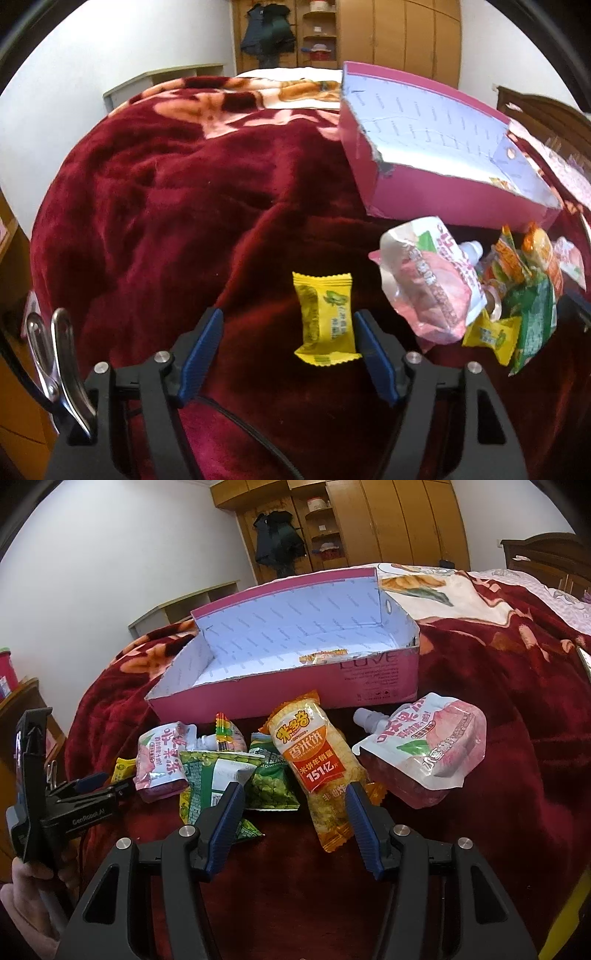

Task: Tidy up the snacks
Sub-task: 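Move the left gripper back out to the yellow wrapped candy on the blanket, then grasp the yellow candy with the left gripper while the right grasps the long yellow cracker bag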

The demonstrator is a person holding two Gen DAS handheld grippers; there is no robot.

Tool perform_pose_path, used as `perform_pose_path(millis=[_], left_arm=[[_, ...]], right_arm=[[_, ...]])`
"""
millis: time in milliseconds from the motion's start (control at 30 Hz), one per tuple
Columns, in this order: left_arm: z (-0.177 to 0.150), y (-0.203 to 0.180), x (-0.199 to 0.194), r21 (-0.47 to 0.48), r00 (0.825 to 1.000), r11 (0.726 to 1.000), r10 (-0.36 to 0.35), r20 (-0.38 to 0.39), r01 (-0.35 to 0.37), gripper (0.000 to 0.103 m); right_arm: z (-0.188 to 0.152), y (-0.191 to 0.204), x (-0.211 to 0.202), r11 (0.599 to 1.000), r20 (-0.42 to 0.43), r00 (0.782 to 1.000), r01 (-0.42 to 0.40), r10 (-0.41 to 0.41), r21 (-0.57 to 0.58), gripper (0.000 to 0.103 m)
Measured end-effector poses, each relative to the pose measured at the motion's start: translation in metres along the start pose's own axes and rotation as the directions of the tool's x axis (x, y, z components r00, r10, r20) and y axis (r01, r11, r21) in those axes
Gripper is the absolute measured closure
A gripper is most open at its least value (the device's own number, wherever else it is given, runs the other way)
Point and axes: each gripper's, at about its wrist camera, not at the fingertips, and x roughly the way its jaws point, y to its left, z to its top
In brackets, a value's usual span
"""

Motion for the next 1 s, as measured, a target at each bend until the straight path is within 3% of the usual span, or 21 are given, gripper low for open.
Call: perform_pose_path(millis=[267,567,633,700,1000], left_arm=[[0.000,0.003,-0.005,-0.007,0.999,1.000,0.011,0.038,-0.011,0.046],[0.005,0.002,0.004,0.009,0.998,0.999,0.034,0.047,-0.035,0.046],[0.005,0.002,0.007,0.010,0.998,0.999,0.036,0.041,-0.037,0.046],[0.006,0.002,0.009,0.014,0.999,0.999,0.037,0.041,-0.037,0.046],[0.005,0.006,0.011,-0.009,0.999,1.000,0.026,0.046,-0.026,0.044]], right_arm=[[-0.001,0.000,0.000,1.000,0.001,1.000,0.012,-0.012,-0.007,0.044],[0.006,-0.005,0.006,0.995,0.028,0.996,0.088,-0.086,-0.052,0.044],[0.008,-0.007,0.008,0.995,0.024,0.996,0.091,-0.090,-0.043,0.044],[0.010,-0.008,0.011,0.995,0.022,0.996,0.093,-0.092,-0.043,0.037],[0.007,-0.006,0.032,0.991,0.001,0.994,0.111,-0.112,-0.079,0.037]])
